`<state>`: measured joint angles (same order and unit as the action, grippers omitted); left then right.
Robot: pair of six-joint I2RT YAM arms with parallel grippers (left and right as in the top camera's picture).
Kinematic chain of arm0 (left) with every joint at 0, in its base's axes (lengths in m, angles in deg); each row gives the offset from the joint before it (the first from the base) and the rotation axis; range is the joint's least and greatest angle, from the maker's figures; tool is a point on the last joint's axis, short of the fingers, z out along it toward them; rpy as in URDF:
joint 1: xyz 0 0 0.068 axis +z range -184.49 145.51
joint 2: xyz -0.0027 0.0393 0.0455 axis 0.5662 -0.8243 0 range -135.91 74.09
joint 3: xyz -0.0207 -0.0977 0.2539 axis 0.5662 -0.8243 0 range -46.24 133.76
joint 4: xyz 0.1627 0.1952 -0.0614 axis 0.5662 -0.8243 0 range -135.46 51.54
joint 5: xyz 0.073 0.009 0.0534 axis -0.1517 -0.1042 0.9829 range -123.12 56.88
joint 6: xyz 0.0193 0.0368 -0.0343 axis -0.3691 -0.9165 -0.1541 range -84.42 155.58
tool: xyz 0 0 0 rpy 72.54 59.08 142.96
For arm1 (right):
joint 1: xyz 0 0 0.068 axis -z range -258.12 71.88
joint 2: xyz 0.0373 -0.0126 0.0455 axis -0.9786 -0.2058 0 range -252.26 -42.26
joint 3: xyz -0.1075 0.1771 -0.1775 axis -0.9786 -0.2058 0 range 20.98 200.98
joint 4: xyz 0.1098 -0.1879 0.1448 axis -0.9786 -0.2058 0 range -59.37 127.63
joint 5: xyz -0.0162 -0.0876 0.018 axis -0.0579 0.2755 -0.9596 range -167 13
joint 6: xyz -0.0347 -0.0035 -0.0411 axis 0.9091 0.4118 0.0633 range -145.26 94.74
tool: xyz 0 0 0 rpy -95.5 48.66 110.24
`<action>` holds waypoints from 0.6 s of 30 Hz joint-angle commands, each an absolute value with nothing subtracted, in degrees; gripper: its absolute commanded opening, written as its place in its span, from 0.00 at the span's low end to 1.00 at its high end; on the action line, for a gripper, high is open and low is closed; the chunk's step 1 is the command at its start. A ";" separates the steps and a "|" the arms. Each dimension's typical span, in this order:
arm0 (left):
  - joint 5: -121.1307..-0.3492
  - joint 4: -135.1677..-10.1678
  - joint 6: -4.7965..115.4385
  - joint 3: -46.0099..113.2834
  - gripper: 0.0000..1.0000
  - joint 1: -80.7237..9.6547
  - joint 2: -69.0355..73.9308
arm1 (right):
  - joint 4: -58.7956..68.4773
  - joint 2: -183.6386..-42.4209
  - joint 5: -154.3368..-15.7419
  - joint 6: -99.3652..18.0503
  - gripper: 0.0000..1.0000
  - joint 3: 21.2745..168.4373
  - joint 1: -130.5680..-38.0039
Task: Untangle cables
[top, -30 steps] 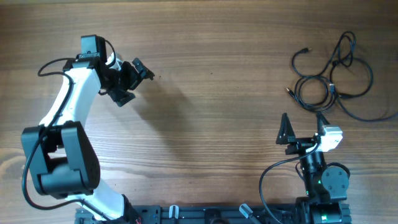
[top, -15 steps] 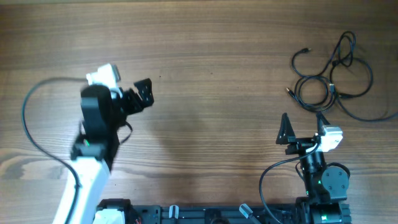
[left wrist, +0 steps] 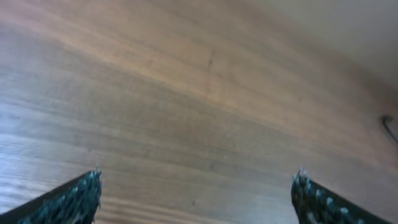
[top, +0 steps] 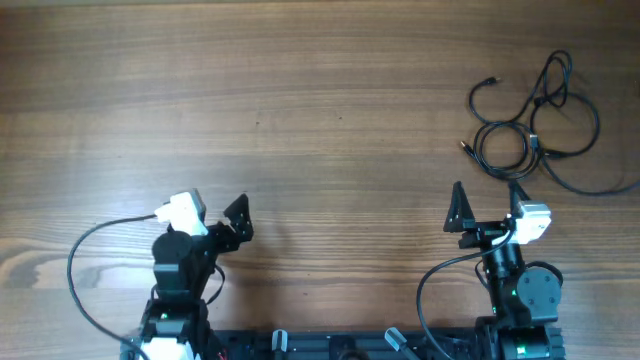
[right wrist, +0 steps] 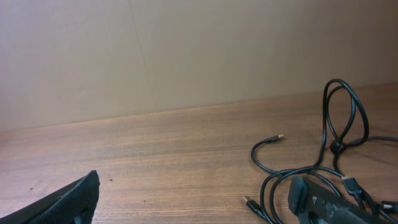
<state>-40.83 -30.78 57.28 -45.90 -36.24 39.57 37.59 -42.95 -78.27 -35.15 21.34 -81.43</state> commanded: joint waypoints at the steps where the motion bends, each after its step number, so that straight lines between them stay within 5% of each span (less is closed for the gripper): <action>1: -38.25 -41.38 54.09 -45.92 1.00 -36.11 53.49 | 37.79 -42.46 -78.84 -35.91 1.00 21.27 -81.72; 9: -37.94 -42.71 39.59 -45.92 1.00 -36.14 73.73 | 37.79 -42.46 -78.84 -35.89 1.00 21.27 -81.72; 18: -38.16 -42.56 32.99 -45.92 1.00 -36.09 73.87 | 37.79 -42.46 -78.84 -35.89 1.00 21.27 -81.70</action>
<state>-38.51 -42.10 35.84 -45.73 -36.24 73.30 37.62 -42.90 -78.30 -35.15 21.34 -81.43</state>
